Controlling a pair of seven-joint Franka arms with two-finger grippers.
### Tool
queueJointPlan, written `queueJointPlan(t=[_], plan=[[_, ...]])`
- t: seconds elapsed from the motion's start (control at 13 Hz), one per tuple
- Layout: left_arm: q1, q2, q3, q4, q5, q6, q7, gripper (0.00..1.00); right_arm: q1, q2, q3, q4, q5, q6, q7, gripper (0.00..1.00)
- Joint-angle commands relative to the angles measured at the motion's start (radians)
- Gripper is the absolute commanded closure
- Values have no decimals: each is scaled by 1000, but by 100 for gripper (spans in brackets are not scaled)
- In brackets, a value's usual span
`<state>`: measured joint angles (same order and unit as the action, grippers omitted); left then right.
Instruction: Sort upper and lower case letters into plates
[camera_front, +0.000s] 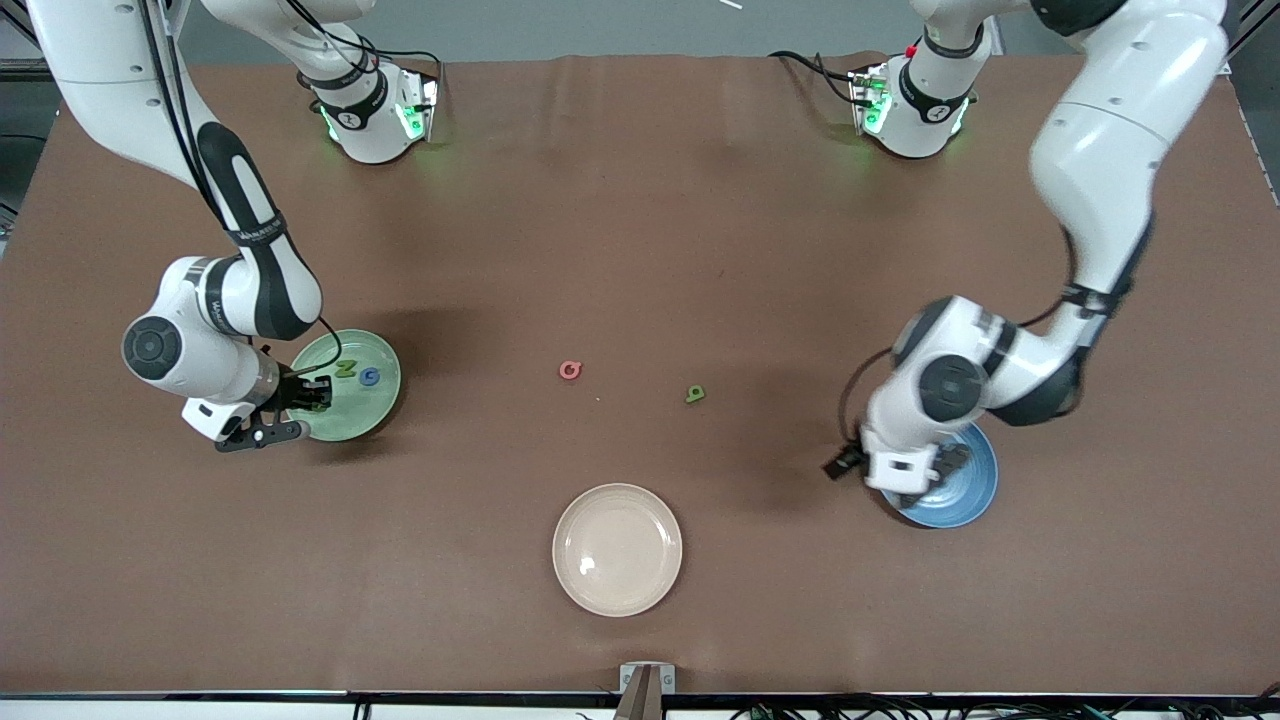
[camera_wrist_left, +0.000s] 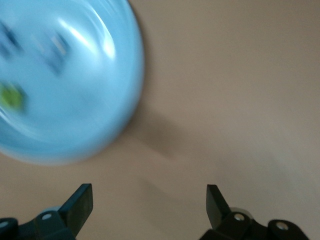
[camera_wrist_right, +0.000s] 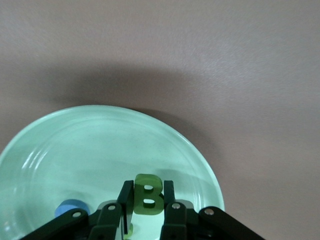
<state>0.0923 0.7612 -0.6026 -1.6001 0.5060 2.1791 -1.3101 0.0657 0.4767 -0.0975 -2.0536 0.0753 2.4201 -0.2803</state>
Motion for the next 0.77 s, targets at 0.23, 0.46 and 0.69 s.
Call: queueJointPlan(t=[0.23,0.46,0.69], plan=[[-276,58,23,47,-3,16,-185,7,-12,-6,19,-5,9,-26,12,0],[-403,127,127,147,-10,18,-274,18,19,-36,38,24,108,-120,58,0],[-456,145,173,146,-18,16,-290,26,130,-49,41,56,118,-153,292,0]])
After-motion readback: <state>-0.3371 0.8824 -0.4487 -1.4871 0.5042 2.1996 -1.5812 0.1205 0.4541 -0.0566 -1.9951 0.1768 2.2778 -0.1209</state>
